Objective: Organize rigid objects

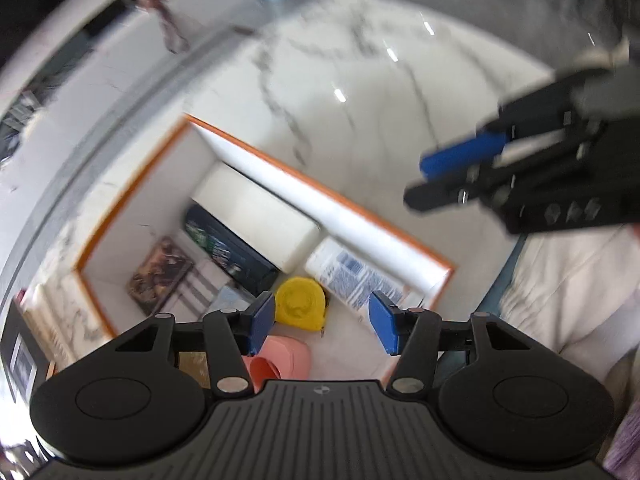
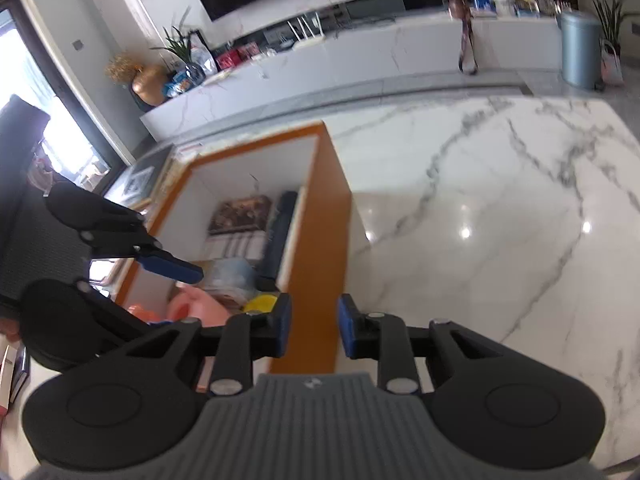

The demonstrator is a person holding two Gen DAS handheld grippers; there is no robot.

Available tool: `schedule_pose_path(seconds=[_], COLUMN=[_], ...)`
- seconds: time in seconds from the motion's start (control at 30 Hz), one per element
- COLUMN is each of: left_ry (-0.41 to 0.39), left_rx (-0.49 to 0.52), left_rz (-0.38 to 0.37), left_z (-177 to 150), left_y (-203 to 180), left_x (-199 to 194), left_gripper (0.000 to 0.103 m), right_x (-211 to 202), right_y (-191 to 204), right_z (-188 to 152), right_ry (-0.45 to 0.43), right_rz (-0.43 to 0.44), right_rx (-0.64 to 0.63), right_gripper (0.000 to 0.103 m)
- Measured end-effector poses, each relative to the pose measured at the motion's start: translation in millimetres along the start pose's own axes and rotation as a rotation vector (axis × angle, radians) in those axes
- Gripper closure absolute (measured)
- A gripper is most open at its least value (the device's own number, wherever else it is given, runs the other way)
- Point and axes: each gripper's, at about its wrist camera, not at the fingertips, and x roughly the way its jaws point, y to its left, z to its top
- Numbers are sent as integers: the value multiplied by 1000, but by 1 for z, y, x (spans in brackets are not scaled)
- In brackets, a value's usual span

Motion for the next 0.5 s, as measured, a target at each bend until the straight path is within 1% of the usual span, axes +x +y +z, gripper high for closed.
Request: schedule_pose_path(seconds=[0.07, 0.17, 0.23, 0.37, 0.4, 0.5], left_ry=[-62, -166, -234, -389, -426, -520], left_rx=[-56, -141, -204, -336, -367, -456], left_rz=[17, 45, 60, 76, 95, 202], left_z=[-6, -21, -32, -53, -58, -71], left_y=[-4, -10, -15, -25, -31, -49], left_x=[-28, -67, -89, -122, -130, -141], left_gripper=[39, 39, 39, 39, 39, 39], right_x=[-15, -38, -54, -81, -87, -104], right_y=[12, 30, 43, 64, 68, 79], right_z=[-2, -5, -7, -14, -17, -26], right_ry=[-23, -62, -85, -119, -125, -142], right_rz=[3, 4, 6, 16, 17, 16], right_rx=[-18, -53, -75, -104, -106, -115], right_gripper=[72, 66, 56, 52, 51, 46])
